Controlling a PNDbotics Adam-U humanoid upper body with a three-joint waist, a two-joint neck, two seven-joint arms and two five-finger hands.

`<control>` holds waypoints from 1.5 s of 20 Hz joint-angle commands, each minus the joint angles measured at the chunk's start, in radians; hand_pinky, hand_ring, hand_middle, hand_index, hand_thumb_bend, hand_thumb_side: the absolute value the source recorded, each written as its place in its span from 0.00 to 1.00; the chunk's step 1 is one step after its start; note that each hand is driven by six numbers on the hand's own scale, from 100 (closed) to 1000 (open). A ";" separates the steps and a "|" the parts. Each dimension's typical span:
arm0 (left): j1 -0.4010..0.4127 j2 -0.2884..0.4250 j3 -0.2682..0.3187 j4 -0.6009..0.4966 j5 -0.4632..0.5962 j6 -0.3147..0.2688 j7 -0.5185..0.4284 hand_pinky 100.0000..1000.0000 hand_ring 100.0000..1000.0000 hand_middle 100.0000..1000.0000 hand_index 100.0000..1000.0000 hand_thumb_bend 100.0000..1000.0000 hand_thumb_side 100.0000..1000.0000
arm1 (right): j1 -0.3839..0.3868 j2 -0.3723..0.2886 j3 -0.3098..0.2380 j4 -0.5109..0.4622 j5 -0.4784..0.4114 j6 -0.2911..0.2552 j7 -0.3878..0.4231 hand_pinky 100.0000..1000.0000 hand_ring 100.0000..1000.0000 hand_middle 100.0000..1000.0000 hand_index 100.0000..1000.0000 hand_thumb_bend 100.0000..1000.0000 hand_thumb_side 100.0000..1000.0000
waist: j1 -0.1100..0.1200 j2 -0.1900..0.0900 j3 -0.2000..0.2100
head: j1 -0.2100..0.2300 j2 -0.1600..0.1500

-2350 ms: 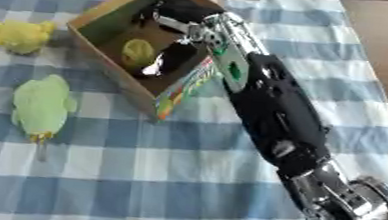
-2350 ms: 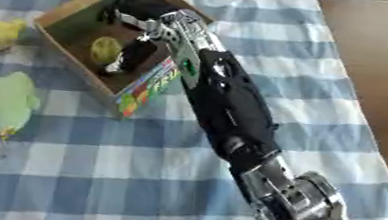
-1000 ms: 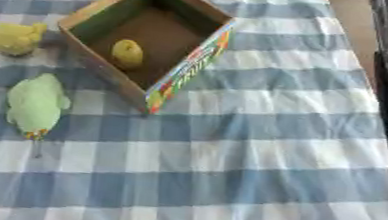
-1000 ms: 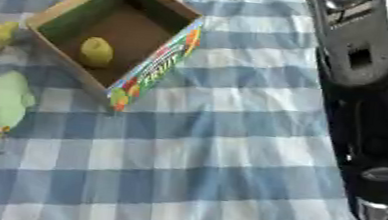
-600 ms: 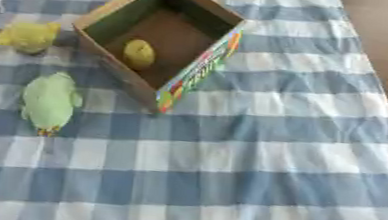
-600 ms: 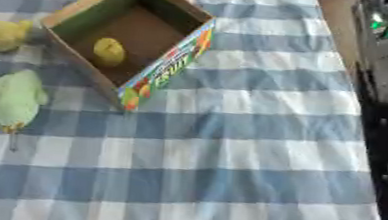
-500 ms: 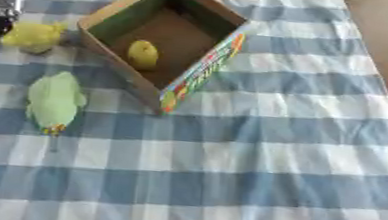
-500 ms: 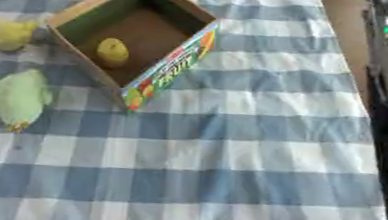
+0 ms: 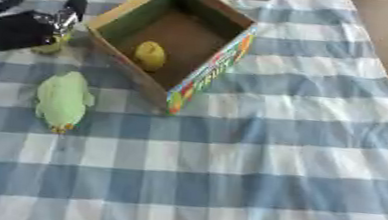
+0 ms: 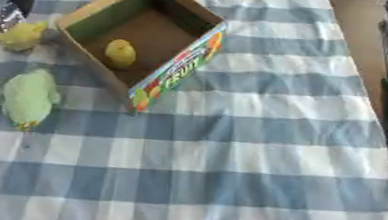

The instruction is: Pick up objects on the table and place them in the box.

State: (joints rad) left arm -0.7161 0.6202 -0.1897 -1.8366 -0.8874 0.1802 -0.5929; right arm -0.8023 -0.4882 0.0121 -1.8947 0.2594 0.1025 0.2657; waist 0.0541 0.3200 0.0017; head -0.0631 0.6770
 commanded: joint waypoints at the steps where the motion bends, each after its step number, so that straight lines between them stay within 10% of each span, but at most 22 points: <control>1: -0.035 0.053 -0.024 0.035 -0.022 -0.035 -0.091 0.65 0.83 0.79 0.95 0.26 1.00 | -0.015 -0.016 -0.009 -0.026 -0.012 0.006 -0.003 0.84 0.88 0.60 0.89 0.36 0.74 | 0.000 -0.025 0.000 | 0.004 0.000; 15: 0.012 0.187 -0.085 0.116 0.076 -0.095 -0.247 0.82 0.96 0.94 1.00 0.51 0.92 | -0.008 -0.010 -0.007 -0.033 -0.013 0.012 0.005 0.84 0.87 0.59 0.89 0.37 0.74 | 0.005 -0.020 -0.002 | 0.002 -0.009; 30: 0.022 0.165 -0.137 0.236 -0.030 -0.106 -0.246 0.79 0.94 0.93 1.00 0.70 1.00 | 0.007 0.003 -0.009 -0.034 -0.008 0.013 0.021 0.84 0.86 0.57 0.88 0.39 0.74 | 0.004 -0.010 -0.013 | 0.011 -0.021</control>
State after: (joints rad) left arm -0.6809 0.7692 -0.3294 -1.6070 -0.9019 0.0720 -0.8443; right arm -0.7827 -0.4769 0.0125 -1.9069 0.2529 0.1158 0.2832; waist 0.0598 0.3279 -0.0113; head -0.0547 0.6663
